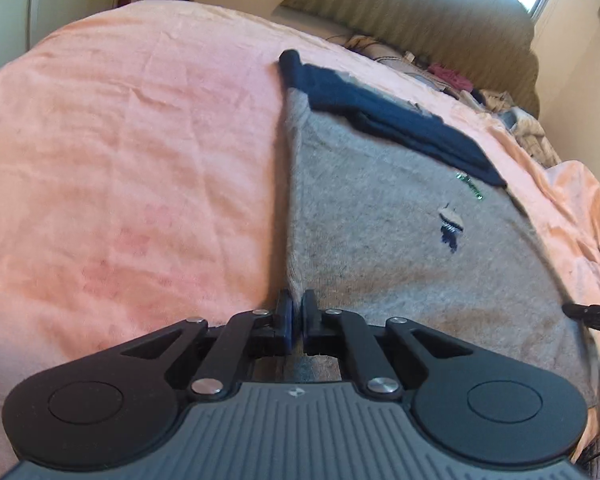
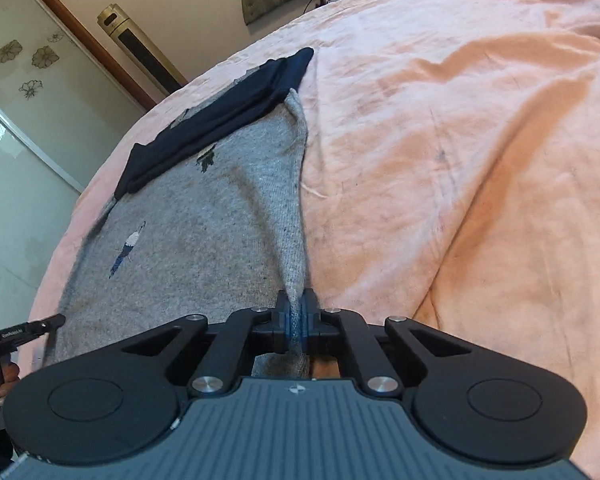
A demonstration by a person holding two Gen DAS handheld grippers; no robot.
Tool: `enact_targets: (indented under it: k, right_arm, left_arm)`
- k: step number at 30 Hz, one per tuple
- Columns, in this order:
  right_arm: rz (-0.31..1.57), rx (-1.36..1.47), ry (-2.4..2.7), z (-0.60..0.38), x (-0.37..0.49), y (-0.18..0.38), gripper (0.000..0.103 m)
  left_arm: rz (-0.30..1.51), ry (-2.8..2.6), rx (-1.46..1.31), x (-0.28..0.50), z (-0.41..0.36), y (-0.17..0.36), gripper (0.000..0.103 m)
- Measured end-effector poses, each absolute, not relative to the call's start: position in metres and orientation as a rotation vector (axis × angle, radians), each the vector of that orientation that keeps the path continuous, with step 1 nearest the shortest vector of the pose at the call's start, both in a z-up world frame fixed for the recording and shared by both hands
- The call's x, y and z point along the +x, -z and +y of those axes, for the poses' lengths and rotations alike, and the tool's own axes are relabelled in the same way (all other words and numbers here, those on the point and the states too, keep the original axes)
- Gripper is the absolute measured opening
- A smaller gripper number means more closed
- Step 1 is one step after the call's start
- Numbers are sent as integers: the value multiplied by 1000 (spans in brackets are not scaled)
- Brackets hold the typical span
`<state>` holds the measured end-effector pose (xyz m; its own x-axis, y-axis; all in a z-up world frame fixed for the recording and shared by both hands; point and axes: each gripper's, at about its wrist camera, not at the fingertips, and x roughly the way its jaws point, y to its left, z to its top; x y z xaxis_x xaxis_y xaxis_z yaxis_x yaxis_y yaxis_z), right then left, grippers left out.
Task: Fold small clothes
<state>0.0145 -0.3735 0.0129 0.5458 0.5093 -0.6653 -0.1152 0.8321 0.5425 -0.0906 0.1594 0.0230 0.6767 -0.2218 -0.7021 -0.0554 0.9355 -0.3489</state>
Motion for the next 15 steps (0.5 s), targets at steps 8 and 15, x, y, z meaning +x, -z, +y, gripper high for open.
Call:
enact_targets:
  k: [8,15]
  right_arm:
    - [975,497,-524,-357,-20,-20,48]
    - [961,454,-430,-381,-27,-18,6]
  left_arm:
    - [831,180,-497,-128,153,-19,25]
    - [859,123,-370,-125,157,-31,4]
